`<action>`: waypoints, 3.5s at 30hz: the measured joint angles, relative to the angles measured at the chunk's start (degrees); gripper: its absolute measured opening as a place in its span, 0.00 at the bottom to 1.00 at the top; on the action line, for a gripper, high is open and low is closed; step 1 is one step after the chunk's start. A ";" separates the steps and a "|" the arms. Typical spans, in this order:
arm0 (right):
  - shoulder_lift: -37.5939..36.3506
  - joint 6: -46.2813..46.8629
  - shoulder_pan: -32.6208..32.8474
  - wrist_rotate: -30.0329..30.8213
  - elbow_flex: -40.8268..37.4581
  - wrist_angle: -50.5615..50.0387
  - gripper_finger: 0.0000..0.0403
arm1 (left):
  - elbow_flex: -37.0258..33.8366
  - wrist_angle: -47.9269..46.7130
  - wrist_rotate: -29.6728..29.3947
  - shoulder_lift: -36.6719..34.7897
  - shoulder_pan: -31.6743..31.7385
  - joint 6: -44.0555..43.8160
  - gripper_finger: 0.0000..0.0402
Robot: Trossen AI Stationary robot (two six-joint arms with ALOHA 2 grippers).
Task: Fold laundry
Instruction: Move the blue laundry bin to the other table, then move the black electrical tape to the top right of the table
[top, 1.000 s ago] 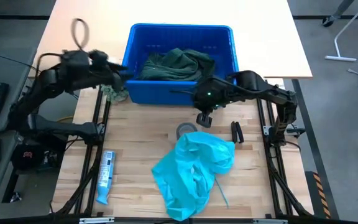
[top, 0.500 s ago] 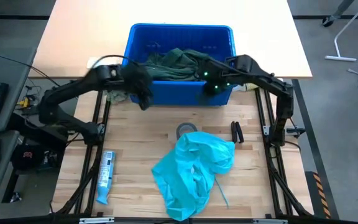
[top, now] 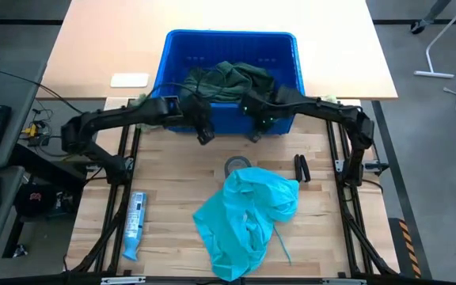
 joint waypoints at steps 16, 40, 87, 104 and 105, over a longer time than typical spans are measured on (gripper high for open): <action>0.00 -1.48 -15.23 2.29 -0.47 16.31 0.00 | -3.63 18.04 -5.89 9.15 14.29 8.63 0.00; 8.63 -2.53 -24.90 -5.57 -0.27 21.77 0.00 | -1.44 17.27 2.11 14.99 25.50 9.36 0.00; -16.91 7.40 20.77 -12.79 -23.91 -15.63 0.28 | -9.36 17.87 21.02 5.60 -9.76 -10.48 0.37; -31.58 29.58 23.03 -5.82 -29.19 -14.54 0.00 | -10.01 8.48 28.04 12.86 -11.04 -14.79 0.00; -31.74 29.51 22.96 -5.75 -29.19 -14.56 0.00 | -10.01 8.45 28.30 13.92 -11.07 -15.31 0.00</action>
